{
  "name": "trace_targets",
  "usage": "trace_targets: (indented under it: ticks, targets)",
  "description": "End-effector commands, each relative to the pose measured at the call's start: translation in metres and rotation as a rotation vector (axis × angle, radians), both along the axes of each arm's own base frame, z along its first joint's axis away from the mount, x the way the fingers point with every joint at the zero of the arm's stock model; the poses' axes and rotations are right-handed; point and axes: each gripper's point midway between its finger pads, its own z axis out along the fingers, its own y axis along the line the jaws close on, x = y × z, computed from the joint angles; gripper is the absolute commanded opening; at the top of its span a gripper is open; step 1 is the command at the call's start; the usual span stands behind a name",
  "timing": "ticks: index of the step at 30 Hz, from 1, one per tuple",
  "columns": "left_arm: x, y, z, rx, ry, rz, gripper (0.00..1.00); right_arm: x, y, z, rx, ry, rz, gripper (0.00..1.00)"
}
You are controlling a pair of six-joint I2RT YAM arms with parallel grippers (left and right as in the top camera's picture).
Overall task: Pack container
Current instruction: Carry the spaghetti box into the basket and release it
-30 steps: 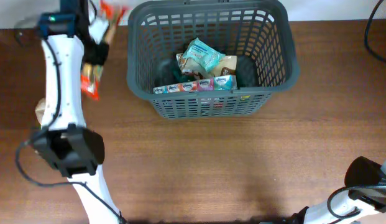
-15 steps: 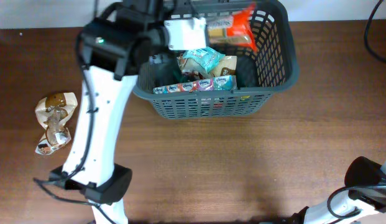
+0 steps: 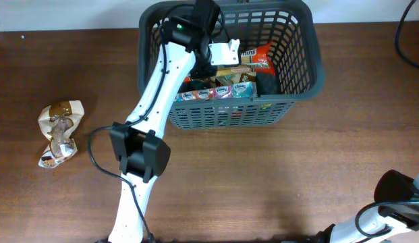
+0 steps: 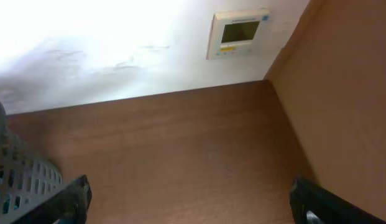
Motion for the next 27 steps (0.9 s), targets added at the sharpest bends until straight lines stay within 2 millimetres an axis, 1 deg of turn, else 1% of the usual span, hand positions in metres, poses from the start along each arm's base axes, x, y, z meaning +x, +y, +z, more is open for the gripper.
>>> trace_targets:
  ticks: [1,3,4,5,6,7,8,9,11,12,13,14,16,17,18,19,20,21,22,23,24,25,26,27]
  targets:
    - [0.008,0.013,0.045,-0.030,-0.105,0.144,0.53,0.000,-0.001,0.000,0.009,-0.003,-0.005,0.99]
    - [0.006,0.025,0.064,-0.021,-0.144,0.247,0.74,0.000,-0.001,0.000,0.009,-0.003,-0.005,0.99]
    - [0.000,0.032,0.078,-0.022,-0.156,0.285,0.81,0.000,-0.001,0.000,0.009,-0.003,-0.005,0.99]
    - [-0.003,0.034,0.086,-0.026,-0.163,0.293,0.84,0.000,-0.001,0.000,0.009,-0.003,-0.005,0.99]
    - [-0.015,0.040,0.103,-0.031,-0.172,0.296,0.87,0.000,-0.001,0.000,0.009,-0.003,-0.005,0.99]
    - [-0.023,0.047,0.118,-0.028,-0.190,0.312,0.97,0.000,-0.001,0.000,0.009,-0.003,-0.005,0.99]
    - [-0.029,0.056,0.133,-0.022,-0.218,0.345,0.97,0.000,-0.001,0.000,0.009,-0.003,-0.005,0.99]
    - [-0.036,0.064,0.153,-0.034,-0.259,0.378,0.97,0.000,-0.001,0.000,0.009,-0.003,-0.005,0.99]
    - [-0.050,0.081,0.190,-0.090,-0.325,0.423,0.97,0.000,-0.001,0.000,0.009,-0.003,-0.005,0.99]
    - [-0.057,0.091,0.205,-0.113,-0.352,0.449,0.97,0.000,-0.001,0.000,0.009,-0.003,-0.005,0.99]
    - [-0.067,0.109,0.227,-0.150,-0.395,0.497,0.96,0.000,-0.001,0.000,0.009,-0.003,-0.005,0.99]
    - [-0.079,0.133,0.249,-0.178,-0.442,0.548,0.96,0.000,-0.001,0.000,0.009,-0.003,-0.005,0.99]
    - [-0.097,0.165,0.267,-0.191,-0.488,0.615,0.96,0.000,-0.001,0.000,0.009,-0.003,-0.005,0.99]
    - [-0.106,0.181,0.271,-0.193,-0.505,0.652,0.96,0.000,-0.001,0.000,0.009,-0.003,-0.005,0.99]
    - [-0.119,0.205,0.272,-0.185,-0.520,0.708,0.96,0.000,-0.001,0.000,0.009,-0.003,-0.005,0.99]
    - [-0.131,0.225,0.268,-0.170,-0.517,0.757,0.95,0.000,-0.001,0.000,0.009,-0.003,-0.005,0.99]
    - [-0.147,0.259,0.248,-0.157,-0.484,0.885,0.95,0.000,-0.001,0.000,0.009,-0.003,-0.005,0.99]
    - [-0.150,0.268,0.241,-0.157,-0.469,0.919,0.95,0.000,-0.001,0.000,0.009,-0.003,-0.005,0.99]
    - [-0.158,0.290,0.215,-0.162,-0.405,1.011,0.95,0.000,-0.001,0.000,0.009,-0.003,-0.005,1.00]
    - [-0.160,0.301,0.197,-0.170,-0.360,1.057,0.95,0.000,-0.001,0.000,0.009,-0.003,-0.005,0.99]
    - [-0.163,0.323,0.162,-0.176,-0.281,1.158,0.90,0.000,-0.001,0.000,0.009,-0.003,-0.005,0.99]
    - [-0.165,0.336,0.141,-0.168,-0.238,1.226,0.89,0.000,-0.001,0.000,0.009,-0.003,-0.005,0.99]
    - [-0.168,0.349,0.119,-0.159,-0.193,1.288,0.83,0.000,-0.001,0.000,0.009,-0.003,-0.005,0.99]
    - [-0.170,0.361,0.100,-0.153,-0.156,1.347,0.80,0.000,-0.001,0.000,0.009,-0.003,-0.005,0.99]
